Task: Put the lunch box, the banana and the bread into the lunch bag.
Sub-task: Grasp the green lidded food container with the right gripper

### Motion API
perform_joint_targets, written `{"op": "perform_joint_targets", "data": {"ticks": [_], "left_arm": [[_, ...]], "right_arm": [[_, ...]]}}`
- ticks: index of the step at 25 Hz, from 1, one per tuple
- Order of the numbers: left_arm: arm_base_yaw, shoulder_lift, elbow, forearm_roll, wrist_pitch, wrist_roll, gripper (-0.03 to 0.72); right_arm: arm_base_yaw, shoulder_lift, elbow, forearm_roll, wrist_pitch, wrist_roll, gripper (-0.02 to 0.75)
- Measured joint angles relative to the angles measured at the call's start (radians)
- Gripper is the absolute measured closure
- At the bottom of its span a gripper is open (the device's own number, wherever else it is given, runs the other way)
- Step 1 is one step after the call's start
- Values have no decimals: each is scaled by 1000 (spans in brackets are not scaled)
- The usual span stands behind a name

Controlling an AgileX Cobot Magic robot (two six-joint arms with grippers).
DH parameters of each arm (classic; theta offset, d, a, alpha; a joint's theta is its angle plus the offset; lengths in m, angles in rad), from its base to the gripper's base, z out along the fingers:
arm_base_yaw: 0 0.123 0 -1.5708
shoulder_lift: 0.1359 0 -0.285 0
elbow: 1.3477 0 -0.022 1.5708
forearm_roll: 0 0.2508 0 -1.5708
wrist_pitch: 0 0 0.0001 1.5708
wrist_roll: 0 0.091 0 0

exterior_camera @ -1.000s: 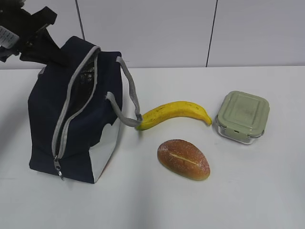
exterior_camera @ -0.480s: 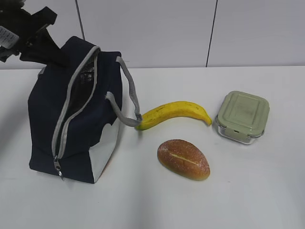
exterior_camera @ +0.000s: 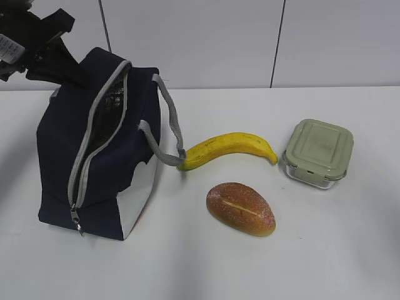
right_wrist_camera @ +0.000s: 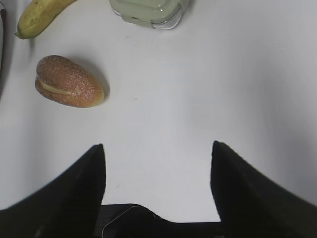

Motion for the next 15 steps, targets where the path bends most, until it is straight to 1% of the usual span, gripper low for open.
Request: {"op": "perform_joint_targets", "data": {"ticks": [7, 12, 15], "left_arm": [[0, 0, 0, -1, 4, 1, 688], [0, 0, 0, -1, 4, 1, 688], [0, 0, 0, -1, 4, 1, 688]], "right_arm": [[0, 261, -84, 73, -98, 0, 247], [0, 459, -230, 125, -83, -6, 247], [0, 567, -328, 171, -45, -53, 247]]}}
